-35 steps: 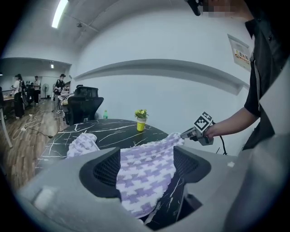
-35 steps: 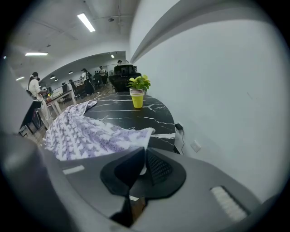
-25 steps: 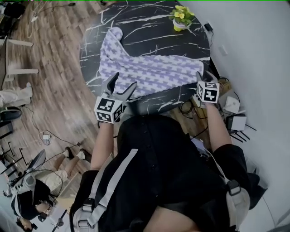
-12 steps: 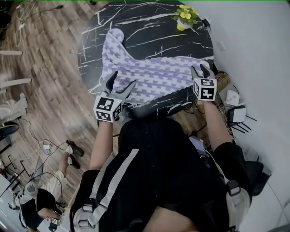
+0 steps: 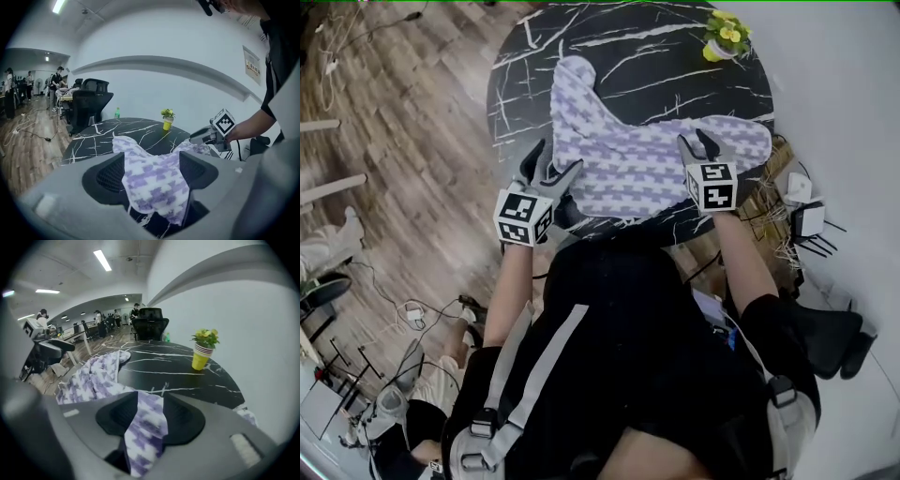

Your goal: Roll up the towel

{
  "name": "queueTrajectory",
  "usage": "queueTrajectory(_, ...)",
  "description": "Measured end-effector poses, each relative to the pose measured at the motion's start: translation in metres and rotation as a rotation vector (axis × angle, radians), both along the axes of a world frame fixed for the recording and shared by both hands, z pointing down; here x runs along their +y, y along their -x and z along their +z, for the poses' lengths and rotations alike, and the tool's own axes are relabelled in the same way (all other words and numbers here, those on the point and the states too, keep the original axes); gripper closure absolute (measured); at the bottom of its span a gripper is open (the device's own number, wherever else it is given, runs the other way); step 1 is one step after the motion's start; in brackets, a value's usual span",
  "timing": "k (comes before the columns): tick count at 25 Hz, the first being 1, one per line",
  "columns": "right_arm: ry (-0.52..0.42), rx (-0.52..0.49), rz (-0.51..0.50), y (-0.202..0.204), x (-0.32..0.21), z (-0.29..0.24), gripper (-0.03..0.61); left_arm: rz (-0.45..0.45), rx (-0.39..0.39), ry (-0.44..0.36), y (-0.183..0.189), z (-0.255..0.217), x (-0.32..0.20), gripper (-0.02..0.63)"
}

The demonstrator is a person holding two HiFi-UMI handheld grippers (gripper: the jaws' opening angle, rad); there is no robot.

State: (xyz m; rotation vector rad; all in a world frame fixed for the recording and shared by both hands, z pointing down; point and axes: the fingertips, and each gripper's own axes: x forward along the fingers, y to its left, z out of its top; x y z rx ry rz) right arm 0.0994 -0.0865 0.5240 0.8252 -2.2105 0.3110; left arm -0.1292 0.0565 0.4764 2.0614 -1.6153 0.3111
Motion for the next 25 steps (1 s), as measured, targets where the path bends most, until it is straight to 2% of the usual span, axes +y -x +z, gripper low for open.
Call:
queueTrajectory(5,0.018,-0.023,-0.106,0.091,0.035,-0.001,0.414,0.006,0.014,0.029,0.041,0.011,0.028,0.241)
queueTrajectory(9,0.039,-0.036,-0.219,0.161,0.063,0.001,0.42,-0.027,0.031,0.045,0.07,0.018,0.049,0.241)
queueTrajectory(13,0.065,-0.02,-0.317,0.213,0.089,0.008,0.42,-0.067,0.046,0.053,0.092,0.023,0.069,0.241)
queueTrajectory(19,0.086,0.017,-0.383,0.263,0.105,0.025,0.411,-0.127,0.05,0.062,0.12,0.029,0.098,0.241)
queueTrajectory(22,0.099,0.057,-0.39,0.277,0.11,0.032,0.385,-0.144,0.044,0.079,0.129,0.034,0.112,0.241)
queueTrajectory(25,0.119,0.103,-0.393,0.283,0.114,0.042,0.385,-0.156,0.042,0.087,0.134,0.035,0.118,0.241)
